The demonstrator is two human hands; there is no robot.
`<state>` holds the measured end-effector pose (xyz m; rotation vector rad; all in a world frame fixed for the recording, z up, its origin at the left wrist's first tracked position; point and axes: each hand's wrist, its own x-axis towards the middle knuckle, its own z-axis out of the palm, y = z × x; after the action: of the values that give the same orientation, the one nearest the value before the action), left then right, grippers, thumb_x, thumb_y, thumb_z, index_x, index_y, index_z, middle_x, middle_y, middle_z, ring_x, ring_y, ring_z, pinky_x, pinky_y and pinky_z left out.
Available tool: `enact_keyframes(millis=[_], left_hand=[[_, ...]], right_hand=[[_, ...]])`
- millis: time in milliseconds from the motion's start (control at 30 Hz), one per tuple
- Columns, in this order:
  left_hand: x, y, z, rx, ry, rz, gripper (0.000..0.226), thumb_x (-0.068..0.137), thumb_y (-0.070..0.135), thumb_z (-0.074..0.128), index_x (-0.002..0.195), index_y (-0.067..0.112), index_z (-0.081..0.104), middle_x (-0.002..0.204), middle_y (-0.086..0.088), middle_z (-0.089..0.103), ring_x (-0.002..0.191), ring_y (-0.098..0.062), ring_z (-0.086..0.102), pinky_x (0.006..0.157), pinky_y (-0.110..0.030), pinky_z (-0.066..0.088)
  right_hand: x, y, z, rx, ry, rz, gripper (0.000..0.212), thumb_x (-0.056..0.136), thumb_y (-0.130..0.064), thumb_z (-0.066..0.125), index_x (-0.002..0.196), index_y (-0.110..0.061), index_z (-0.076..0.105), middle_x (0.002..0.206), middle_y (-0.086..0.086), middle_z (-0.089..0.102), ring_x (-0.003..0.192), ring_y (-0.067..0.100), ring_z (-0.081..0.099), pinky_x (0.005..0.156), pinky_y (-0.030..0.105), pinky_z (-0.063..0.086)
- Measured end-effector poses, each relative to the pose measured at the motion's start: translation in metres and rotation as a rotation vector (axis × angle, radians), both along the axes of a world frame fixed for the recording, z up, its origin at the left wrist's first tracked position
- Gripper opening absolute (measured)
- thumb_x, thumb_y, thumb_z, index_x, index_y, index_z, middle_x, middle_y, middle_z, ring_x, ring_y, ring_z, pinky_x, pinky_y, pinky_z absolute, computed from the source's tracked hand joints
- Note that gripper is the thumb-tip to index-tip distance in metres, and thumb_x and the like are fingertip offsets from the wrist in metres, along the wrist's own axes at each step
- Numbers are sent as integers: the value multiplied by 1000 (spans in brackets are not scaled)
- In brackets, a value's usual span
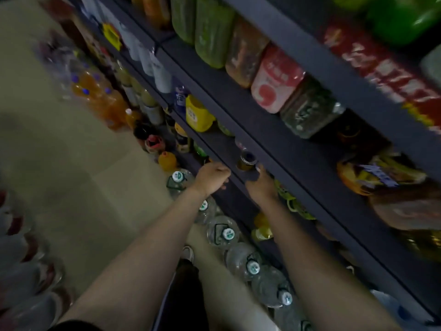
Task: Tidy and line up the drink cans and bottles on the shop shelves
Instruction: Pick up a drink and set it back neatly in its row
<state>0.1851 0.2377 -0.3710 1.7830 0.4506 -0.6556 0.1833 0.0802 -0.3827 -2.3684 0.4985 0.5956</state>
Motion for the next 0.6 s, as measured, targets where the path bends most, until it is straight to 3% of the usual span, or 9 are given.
enact_keyframes(millis=[133,333,433,533,600], left_hand=[[40,2,-47,-39,40,-37,14,97,10,51,97,3,64,85,-12,62,64,-16,57,40,-10,41],[58,10,-92,-48,82,-79,25,99,9,48,114,-3,63,92,-12,62,64,-10,56,41,-9,42],[54,18,-97,-27,92,-72,23,98,8,48,113,-2,64,92,-13,62,65,-15,58,42,-10,41],[44,26,-82,28,28,-117,16,91,7,57,106,13,56,92,-1,56,78,-16,56,53,-8,40],[33,30,-64,89,-77,-226,35,78,21,73,105,20,51,93,6,53,86,-12,56,68,-18,42]], right_hand=[[50,19,-51,-57,-19,-87,65,99,-30,53,155,-12,26,159,14,29,142,35,33,111,42,32],[79,34,-95,-135,-125,-84,62,98,-26,57,153,-12,31,159,13,30,144,31,31,113,38,31],[78,37,-91,-108,-142,-61,57,97,-26,59,149,-17,39,152,12,38,136,32,40,102,37,40],[60,41,-74,27,-114,40,44,91,-26,66,132,-28,49,131,4,54,119,28,52,82,32,43],[43,44,-54,92,-92,87,39,89,-31,68,124,-31,51,118,-3,58,113,23,55,79,31,43]])
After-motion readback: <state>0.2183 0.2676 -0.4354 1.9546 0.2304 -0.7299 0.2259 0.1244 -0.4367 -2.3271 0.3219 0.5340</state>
